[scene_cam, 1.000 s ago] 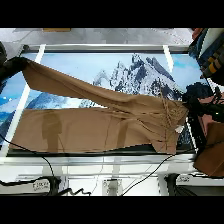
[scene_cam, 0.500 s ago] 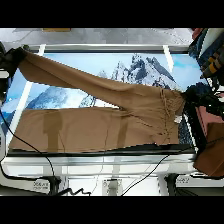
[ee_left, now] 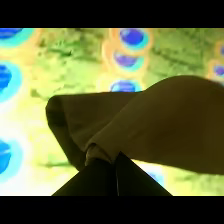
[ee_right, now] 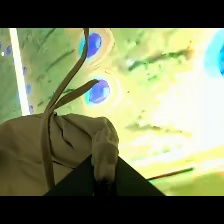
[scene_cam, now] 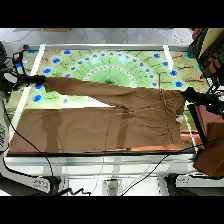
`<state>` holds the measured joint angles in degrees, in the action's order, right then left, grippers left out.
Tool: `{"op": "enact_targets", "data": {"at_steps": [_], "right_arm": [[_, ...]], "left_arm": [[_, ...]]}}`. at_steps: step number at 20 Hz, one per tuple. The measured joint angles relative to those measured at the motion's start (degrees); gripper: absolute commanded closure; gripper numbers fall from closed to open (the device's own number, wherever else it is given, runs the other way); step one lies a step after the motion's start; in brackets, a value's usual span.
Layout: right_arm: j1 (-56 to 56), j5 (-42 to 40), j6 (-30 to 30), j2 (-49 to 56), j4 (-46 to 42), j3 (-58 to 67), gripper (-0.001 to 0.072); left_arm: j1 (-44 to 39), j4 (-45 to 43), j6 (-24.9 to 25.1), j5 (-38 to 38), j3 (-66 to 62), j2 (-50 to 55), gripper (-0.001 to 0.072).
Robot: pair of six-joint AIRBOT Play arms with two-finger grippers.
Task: Fold the clothes and pants, and hang the long-sleeved shirts on hangers.
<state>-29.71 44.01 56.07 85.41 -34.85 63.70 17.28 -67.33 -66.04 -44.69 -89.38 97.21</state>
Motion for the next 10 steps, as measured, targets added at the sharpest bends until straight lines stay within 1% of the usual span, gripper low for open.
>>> {"op": "enact_targets", "data": {"at_steps": [3,5,7,10], "right_arm": [[0.00,0.33,0.02,0.00,-2.43,0.00,0.0675],[0.00,0.70,0.02,0.00,-3.78,0.00,0.0675],[0.00,1.07,0.02,0.00,-4.74,0.00,0.0674],[0.00,1.53,0.02,0.00,-6.05,0.00,0.0675]], "left_arm": [[2.21,-6.08,-2.64,-9.05,-0.07,0.15,0.0695],[3.43,-10.16,-3.32,-13.42,-0.07,0.15,0.0695],[4.31,-14.23,-4.02,-16.20,-0.07,0.15,0.0693],[4.94,-19.69,-4.24,-17.29,-0.07,0.15,0.0693]]}}
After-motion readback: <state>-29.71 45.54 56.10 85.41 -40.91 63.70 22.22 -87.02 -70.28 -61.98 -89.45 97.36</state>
